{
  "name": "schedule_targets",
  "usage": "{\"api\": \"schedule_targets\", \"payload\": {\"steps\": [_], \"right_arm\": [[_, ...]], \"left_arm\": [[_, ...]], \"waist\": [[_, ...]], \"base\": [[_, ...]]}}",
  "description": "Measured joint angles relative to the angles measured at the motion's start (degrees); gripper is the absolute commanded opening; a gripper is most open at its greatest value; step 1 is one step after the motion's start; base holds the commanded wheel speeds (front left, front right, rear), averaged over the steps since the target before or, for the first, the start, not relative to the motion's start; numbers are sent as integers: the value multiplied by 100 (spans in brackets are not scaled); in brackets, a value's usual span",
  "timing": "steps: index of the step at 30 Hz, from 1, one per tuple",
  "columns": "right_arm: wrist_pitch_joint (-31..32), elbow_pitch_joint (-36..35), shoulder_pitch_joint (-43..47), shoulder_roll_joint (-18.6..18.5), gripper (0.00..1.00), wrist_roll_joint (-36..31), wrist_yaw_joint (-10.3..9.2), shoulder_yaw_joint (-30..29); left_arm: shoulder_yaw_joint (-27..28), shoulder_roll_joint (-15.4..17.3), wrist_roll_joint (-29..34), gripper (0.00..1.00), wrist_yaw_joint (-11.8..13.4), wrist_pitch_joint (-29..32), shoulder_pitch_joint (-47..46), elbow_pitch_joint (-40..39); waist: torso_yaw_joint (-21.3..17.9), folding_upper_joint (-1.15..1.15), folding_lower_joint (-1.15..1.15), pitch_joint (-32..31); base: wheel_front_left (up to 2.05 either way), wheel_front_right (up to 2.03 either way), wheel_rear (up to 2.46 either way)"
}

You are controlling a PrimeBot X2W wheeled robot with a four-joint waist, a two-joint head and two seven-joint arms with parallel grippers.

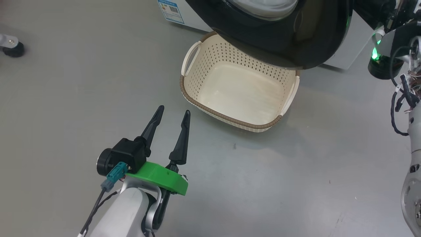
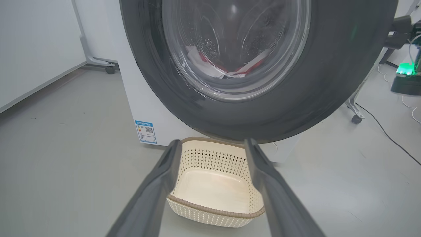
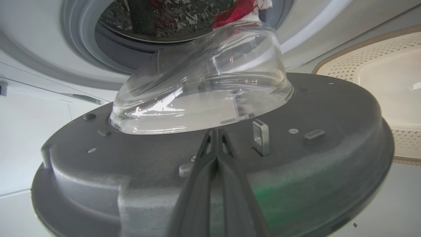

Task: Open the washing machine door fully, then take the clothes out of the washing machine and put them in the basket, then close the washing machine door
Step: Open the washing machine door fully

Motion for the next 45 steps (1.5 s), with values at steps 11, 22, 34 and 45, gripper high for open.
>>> {"api": "schedule_targets", "payload": {"steps": [11,22,34,45], "right_arm": [[259,171,327,236,0,181,-1,26],[578,204,644,401,0,270,-2,227],[786,168,802,510,0,342,-8,449],[981,8,999,580,0,531,-8,747]], "left_arm": [[5,1,12,100,0,0,18,77],[5,2,51,100,0,0,155,120],[13,3,60,100,0,0,218,116],[-4,3,62,100,0,0,276,118]], "waist": [[-5,0,0,-306],[13,0,0,-578],[46,0,0,-664],[122,0,0,-748]], "base": [[0,0,0],[0,0,0],[0,0,0],[0,0,0]]}}
